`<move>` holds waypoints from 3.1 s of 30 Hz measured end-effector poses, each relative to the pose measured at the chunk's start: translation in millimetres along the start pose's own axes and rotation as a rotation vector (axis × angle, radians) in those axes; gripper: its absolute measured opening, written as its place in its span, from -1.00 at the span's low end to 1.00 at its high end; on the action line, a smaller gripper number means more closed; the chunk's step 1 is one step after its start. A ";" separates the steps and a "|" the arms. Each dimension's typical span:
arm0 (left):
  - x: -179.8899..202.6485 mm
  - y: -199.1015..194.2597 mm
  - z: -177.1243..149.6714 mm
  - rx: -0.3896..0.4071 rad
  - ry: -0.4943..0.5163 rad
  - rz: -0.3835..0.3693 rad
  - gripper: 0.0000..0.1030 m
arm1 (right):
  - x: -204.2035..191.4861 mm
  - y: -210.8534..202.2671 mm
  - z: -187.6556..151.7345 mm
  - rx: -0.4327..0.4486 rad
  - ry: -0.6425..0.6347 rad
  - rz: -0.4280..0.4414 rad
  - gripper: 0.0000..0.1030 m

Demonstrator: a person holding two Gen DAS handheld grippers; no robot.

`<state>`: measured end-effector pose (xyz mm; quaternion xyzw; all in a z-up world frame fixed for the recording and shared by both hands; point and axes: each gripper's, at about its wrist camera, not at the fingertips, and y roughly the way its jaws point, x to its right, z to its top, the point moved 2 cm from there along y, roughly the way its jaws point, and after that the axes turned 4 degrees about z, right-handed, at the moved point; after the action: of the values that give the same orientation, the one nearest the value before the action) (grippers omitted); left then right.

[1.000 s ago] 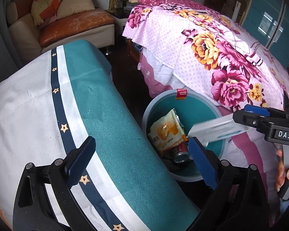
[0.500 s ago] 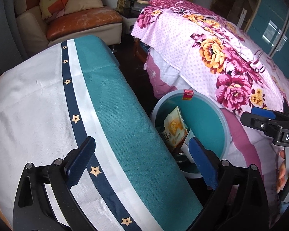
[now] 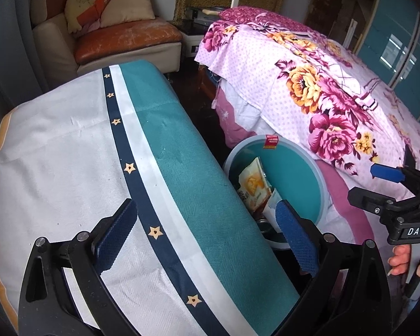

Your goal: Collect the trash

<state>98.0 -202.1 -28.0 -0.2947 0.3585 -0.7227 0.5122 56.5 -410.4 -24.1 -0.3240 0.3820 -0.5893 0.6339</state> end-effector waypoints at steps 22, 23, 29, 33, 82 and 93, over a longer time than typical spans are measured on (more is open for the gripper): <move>0.2 -42.0 -38.8 0.022 -0.019 0.039 0.92 | -28.4 -39.1 -65.9 0.030 -0.033 -0.073 0.87; 0.0 -43.6 -39.9 0.024 -0.019 0.039 0.92 | -29.6 -40.2 -67.4 0.034 -0.035 -0.076 0.87; -0.5 -46.7 -43.3 0.030 -0.021 0.044 0.92 | -35.0 -41.5 -71.8 0.042 -0.041 -0.088 0.87; -2.3 -48.1 -47.3 0.029 -0.027 0.050 0.92 | -37.1 -39.0 -71.3 0.038 -0.045 -0.085 0.87; -25.1 -31.6 -48.5 0.051 -0.045 0.121 0.92 | -45.5 -11.1 -52.7 0.001 -0.053 -0.086 0.87; -26.7 -30.7 -48.6 0.049 -0.046 0.122 0.92 | -47.0 -8.9 -50.1 -0.005 -0.057 -0.086 0.87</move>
<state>51.2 -159.5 -32.0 -0.2762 0.3459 -0.6917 0.5706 8.0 -362.6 -36.6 -0.3580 0.3511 -0.6056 0.6179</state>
